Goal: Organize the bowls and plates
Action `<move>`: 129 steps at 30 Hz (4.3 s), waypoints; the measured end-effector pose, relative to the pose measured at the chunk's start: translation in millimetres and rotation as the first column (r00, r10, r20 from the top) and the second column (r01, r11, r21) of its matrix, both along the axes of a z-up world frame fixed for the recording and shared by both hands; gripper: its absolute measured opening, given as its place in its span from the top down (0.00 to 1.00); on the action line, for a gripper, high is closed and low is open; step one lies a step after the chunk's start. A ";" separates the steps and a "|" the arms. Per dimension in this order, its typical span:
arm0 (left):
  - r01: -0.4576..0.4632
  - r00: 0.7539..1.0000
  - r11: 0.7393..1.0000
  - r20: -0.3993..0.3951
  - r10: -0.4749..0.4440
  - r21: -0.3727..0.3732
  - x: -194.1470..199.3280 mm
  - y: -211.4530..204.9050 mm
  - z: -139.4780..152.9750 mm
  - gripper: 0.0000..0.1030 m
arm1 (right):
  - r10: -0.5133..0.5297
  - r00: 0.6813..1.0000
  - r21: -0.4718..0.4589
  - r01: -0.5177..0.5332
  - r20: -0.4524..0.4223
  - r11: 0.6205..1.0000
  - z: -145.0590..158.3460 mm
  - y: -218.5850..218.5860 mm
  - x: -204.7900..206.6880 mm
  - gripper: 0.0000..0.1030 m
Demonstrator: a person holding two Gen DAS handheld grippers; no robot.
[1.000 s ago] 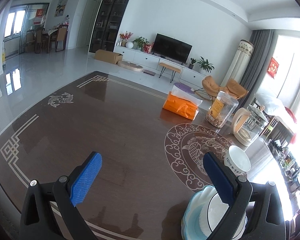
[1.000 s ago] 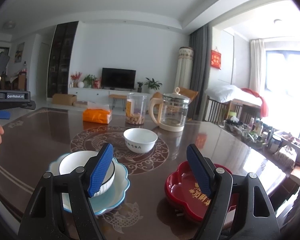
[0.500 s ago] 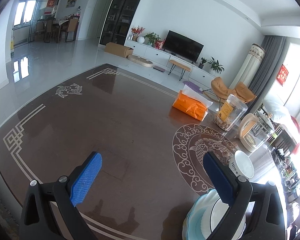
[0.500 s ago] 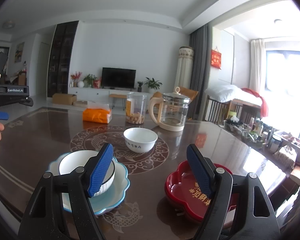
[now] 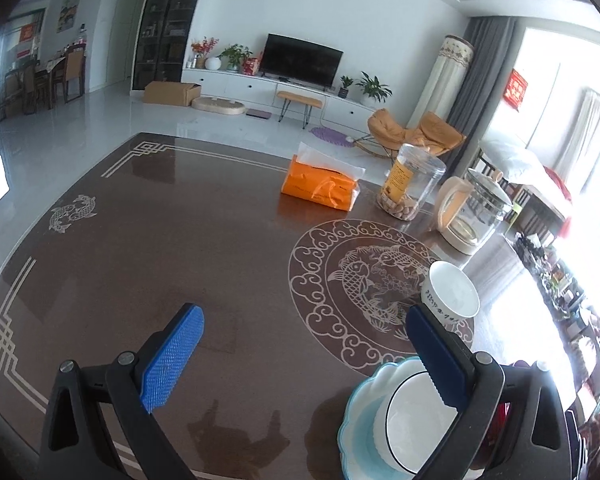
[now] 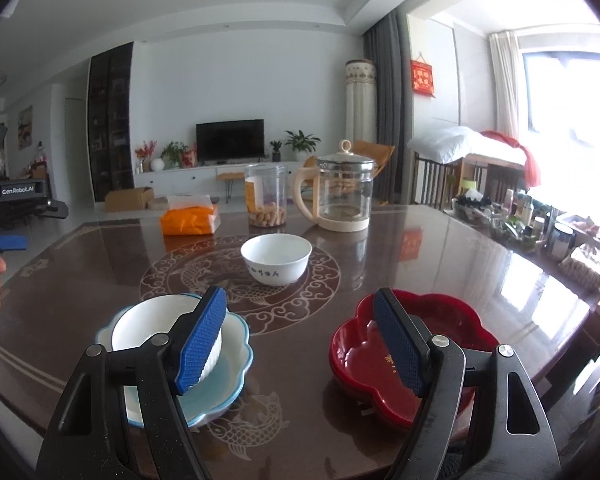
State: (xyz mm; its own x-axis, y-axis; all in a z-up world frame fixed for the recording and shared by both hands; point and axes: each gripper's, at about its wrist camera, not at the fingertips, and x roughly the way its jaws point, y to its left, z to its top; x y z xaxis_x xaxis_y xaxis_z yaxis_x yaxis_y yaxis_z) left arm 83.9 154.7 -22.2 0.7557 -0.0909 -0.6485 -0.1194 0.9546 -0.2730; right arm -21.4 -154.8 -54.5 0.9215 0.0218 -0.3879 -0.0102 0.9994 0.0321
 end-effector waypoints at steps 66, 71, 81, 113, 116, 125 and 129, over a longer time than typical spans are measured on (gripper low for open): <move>0.418 0.879 0.908 -0.262 -0.399 0.020 108.6 -158.1 8.3 0.89 | 0.249 0.782 0.375 -0.022 -0.572 0.927 26.7 -43.1 224.8 0.91; 0.401 0.890 0.916 -0.250 -0.382 0.028 58.4 -134.7 19.6 0.89 | 0.290 0.781 0.388 -0.067 -0.553 0.919 40.6 -22.3 177.8 0.91; 0.358 0.893 0.933 -0.300 -0.337 0.018 6.5 -101.7 -14.4 0.89 | 0.342 0.717 0.406 -0.089 -0.608 0.909 8.0 14.4 133.1 0.91; 0.385 0.880 0.917 -0.341 -0.330 0.107 -4.5 -111.5 -55.4 0.89 | 0.257 0.714 0.256 -0.112 -0.651 0.960 -27.7 38.8 118.3 0.91; 0.402 0.875 0.907 -0.343 -0.341 0.124 -5.1 -113.2 -55.3 0.89 | 0.249 0.722 0.225 -0.132 -0.645 0.965 -27.2 41.5 117.4 0.91; 0.397 0.876 0.912 -0.337 -0.344 0.103 -0.5 -106.6 -54.9 0.89 | 0.241 0.736 0.181 -0.161 -0.632 0.970 -30.5 43.4 118.5 0.93; 0.411 0.877 0.898 -0.336 -0.343 0.156 -2.9 -110.9 -55.2 0.89 | 0.243 0.740 0.181 -0.164 -0.628 0.970 -30.5 42.4 119.6 0.93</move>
State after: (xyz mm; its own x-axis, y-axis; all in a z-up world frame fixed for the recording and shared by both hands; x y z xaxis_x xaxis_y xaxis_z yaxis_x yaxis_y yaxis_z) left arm 81.0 43.8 -77.3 0.4648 -0.1627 -0.8703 0.2201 0.9733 -0.0644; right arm 98.2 -112.5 -85.0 0.4251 0.2568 -0.8680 -0.1509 0.9656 0.2118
